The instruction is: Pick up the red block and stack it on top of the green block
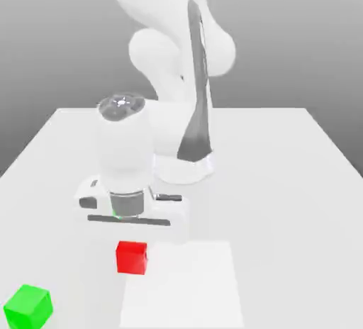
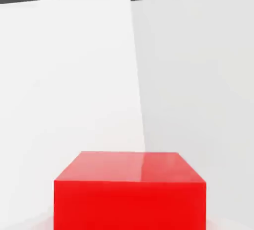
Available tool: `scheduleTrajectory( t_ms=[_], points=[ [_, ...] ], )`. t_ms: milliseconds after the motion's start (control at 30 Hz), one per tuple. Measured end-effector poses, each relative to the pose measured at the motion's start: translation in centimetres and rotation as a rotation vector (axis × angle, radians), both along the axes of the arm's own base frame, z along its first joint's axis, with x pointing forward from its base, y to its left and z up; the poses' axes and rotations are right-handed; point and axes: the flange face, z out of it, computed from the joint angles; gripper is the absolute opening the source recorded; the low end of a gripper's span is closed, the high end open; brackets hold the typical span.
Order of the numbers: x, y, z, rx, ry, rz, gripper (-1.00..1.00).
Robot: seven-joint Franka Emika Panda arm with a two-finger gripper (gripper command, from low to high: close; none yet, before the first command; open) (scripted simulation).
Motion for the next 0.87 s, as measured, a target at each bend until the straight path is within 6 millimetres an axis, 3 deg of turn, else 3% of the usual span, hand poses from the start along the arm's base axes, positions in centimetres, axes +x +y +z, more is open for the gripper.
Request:
scheduleTrajectory(
  t_ms=[67, 200, 600, 733, 767, 867],
  points=[
    [0.2, -0.5, 1.5, 0.002, 0.001, -0.019, -1.0],
    [2.6, -3.6, 2.7, 0.019, -0.002, -0.146, -1.0],
    [8.8, -15.3, 5.3, 0.007, 0.002, -0.545, -1.0],
    [9.3, -16.3, 0.6, 0.001, 0.002, -0.573, -1.0],
    [9.2, -16.3, -0.4, 0.001, 0.002, -0.574, 1.0],
    [9.2, -16.3, -0.4, 0.001, 0.002, -0.574, 1.0]
  ],
)
